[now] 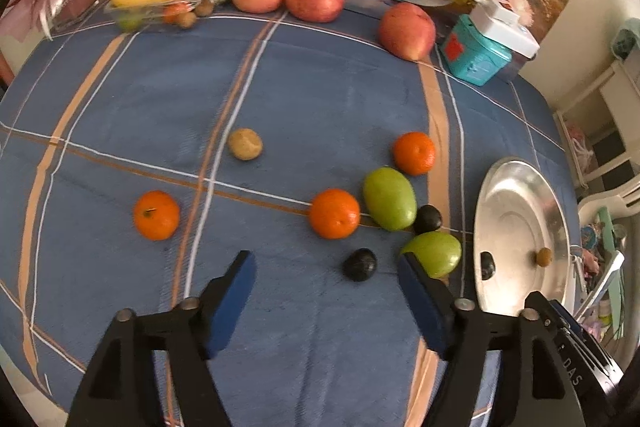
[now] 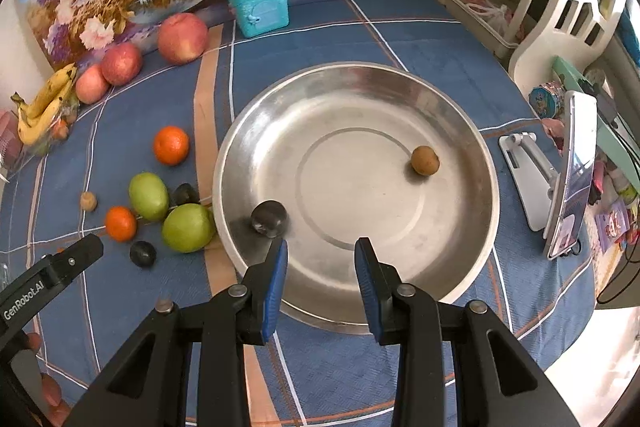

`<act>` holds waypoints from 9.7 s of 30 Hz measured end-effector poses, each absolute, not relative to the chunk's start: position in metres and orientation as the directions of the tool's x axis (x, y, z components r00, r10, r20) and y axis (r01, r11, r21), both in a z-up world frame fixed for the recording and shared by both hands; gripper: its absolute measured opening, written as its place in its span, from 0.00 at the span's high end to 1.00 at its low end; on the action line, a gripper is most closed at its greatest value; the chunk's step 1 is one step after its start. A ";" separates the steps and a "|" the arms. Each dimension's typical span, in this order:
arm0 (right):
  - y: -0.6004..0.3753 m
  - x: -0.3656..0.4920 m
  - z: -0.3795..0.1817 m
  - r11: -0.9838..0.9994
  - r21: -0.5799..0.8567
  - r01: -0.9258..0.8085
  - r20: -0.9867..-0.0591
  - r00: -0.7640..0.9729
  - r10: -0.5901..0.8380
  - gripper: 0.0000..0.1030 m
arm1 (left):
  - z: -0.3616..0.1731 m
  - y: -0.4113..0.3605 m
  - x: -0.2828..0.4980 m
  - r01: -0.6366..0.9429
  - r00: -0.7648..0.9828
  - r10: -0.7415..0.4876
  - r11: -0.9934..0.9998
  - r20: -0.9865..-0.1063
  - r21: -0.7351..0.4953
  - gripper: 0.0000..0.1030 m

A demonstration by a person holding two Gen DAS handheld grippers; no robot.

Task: Organize fruits
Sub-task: 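Withdraw both open grippers from the steel plate back over the fruit, then grasp a dark plum with the right gripper while the left gripper grasps a tangerine, then carry the plum into the steel plate and release it while the left releases the tangerine there, then withdraw both open grippers from the steel plate, then grasp a tangerine with the right gripper while the left gripper grasps a brown kiwi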

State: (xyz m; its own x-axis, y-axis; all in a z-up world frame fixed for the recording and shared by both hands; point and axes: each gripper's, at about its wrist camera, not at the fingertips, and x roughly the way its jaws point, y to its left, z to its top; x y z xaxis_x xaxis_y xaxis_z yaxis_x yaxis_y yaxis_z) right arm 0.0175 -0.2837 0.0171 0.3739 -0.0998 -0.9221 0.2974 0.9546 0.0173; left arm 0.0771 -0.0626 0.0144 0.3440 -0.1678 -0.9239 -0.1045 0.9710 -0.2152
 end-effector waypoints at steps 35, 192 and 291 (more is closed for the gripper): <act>-0.205 0.050 0.018 0.971 0.062 0.230 -0.897 0.440 -0.047 0.04 | 0.025 0.057 0.095 -0.236 0.438 -0.081 0.951 -0.895 -0.201 0.00; -0.345 0.049 0.004 0.871 0.143 0.470 -0.902 0.424 -0.081 0.62 | 0.009 -0.155 0.126 0.135 0.340 -0.333 0.943 -0.880 -0.305 0.43; -0.195 0.148 -0.034 0.981 0.138 0.134 -0.850 0.524 0.048 0.37 | -0.046 0.021 0.173 -0.223 0.371 -0.251 0.911 -0.894 -0.348 0.37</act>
